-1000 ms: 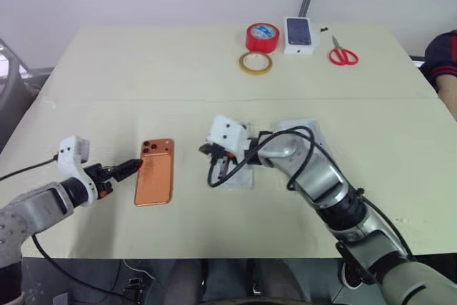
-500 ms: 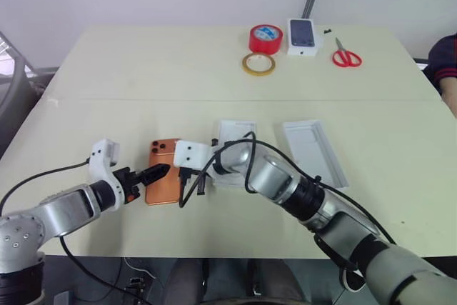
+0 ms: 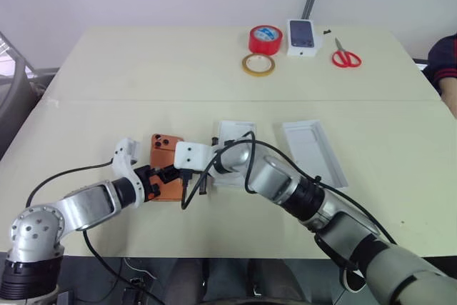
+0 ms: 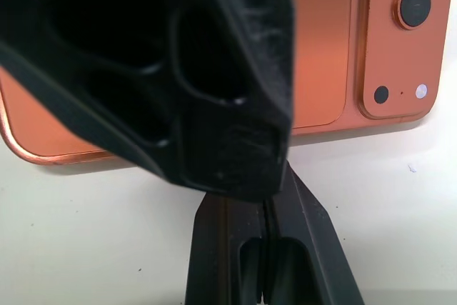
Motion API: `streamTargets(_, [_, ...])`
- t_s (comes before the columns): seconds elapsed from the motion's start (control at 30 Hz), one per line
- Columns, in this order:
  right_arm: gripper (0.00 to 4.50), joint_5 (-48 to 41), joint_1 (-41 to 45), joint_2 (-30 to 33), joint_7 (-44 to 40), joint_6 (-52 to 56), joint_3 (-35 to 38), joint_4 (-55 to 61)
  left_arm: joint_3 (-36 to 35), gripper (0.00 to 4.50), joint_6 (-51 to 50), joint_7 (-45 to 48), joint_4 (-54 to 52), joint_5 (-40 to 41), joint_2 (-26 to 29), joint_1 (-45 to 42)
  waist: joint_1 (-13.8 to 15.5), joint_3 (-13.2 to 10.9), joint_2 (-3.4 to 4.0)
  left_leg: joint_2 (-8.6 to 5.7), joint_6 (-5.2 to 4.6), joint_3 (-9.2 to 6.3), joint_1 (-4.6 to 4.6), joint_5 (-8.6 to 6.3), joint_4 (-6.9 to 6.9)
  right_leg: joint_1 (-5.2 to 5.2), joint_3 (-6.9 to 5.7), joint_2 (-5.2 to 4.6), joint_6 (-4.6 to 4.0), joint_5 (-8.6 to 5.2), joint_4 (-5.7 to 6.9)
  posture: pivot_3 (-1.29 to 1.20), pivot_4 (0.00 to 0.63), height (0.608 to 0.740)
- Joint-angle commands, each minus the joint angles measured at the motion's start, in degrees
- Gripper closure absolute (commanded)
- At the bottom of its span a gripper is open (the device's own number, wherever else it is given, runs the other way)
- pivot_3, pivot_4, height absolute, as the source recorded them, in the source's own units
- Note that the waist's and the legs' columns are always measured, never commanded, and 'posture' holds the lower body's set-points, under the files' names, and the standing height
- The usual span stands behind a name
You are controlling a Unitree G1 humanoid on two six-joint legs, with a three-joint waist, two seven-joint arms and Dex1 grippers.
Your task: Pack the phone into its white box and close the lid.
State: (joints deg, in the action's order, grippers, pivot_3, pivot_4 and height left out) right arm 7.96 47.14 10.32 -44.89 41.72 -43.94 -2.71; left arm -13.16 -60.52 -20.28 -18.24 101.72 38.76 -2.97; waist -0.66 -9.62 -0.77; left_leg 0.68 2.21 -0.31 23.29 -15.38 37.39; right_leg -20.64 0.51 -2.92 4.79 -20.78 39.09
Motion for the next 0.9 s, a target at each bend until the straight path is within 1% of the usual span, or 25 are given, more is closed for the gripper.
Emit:
streamTargets(0.03, [4.50,0.6,-0.7,0.0,0.1,0.1,1.3,1.5,0.2,0.02,1.0,-0.3,2.3,0.3,1.4,1.3,0.0,0.0,0.00,0.00,0.00,0.00,0.00,0.00,0.00,0.00,0.00,0.00,0.00,0.00,0.00,0.00,0.150,0.740])
streamTargets(0.2, [4.50,0.8,-0.9,0.1,0.1,0.2,1.6,1.8,-0.8,0.02,3.0,-0.5,3.7,1.1,2.5,2.4,-0.4,0.0,0.00,0.02,0.02,-0.01,-0.01,0.01,-0.03,-0.01,0.00,0.02,0.00,0.00,0.00,0.00,0.150,0.740])
streamTargets(0.23, [4.50,0.8,-1.0,0.1,0.1,0.2,1.7,1.9,-0.7,0.26,3.3,-0.5,3.7,1.3,2.6,2.6,-0.4,0.0,0.00,0.02,0.03,-0.01,-0.01,0.02,-0.04,-0.01,0.00,0.02,0.00,0.00,0.00,0.00,0.150,0.740])
streamTargets(0.3, [4.50,1.0,-1.2,0.2,0.2,0.2,1.9,2.1,-0.7,0.82,3.9,-0.6,3.4,2.0,2.6,3.1,-0.4,0.0,0.00,0.02,0.03,-0.01,-0.02,0.02,-0.05,-0.01,0.00,0.03,0.00,0.00,0.00,0.00,0.150,0.740])
streamTargets(0.4, [4.50,1.0,-1.2,0.8,0.2,0.5,2.8,3.3,-1.5,2.37,5.3,-0.9,3.5,3.7,2.5,4.4,-0.5,0.0,0.00,0.03,0.04,-0.01,-0.01,0.02,-0.06,-0.03,0.01,0.03,0.00,0.00,-0.02,0.00,0.150,0.740])
streamTargets(0.47, [4.50,0.5,-1.1,1.4,0.1,1.4,4.2,4.8,-2.0,3.31,5.9,-0.6,3.3,4.4,2.8,5.0,-0.4,0.0,-0.04,0.03,0.04,-0.01,0.01,0.02,-0.07,-0.05,0.01,0.03,0.00,0.00,-0.02,0.00,0.150,0.740])
streamTargets(0.57, [4.50,-0.3,-1.3,2.6,-0.3,3.0,6.2,7.6,-2.3,3.31,6.9,-0.7,3.0,5.8,2.9,5.6,-0.4,0.0,-0.05,0.04,0.04,-0.02,0.03,0.02,-0.07,-0.06,0.01,0.02,0.00,0.00,-0.03,0.00,0.150,0.740])
streamTargets(0.7, [4.50,-2.8,-2.7,5.5,-2.0,6.4,10.0,14.5,-2.7,3.31,8.4,-1.7,3.7,7.7,2.8,6.0,-0.4,0.0,-0.04,0.05,0.04,-0.02,0.07,0.02,-0.14,-0.13,0.01,0.02,-0.02,-0.01,-0.04,0.00,0.150,0.740])
streamTargets(0.9, [4.50,-7.7,-6.2,11.8,-4.0,11.2,16.7,24.6,-2.6,3.31,9.5,-1.4,3.5,10.0,2.6,5.7,-0.4,-0.1,-0.06,0.06,0.03,-0.02,0.08,0.02,-0.17,-0.12,0.01,0.02,-0.03,-0.01,-0.07,0.00,0.150,0.740])
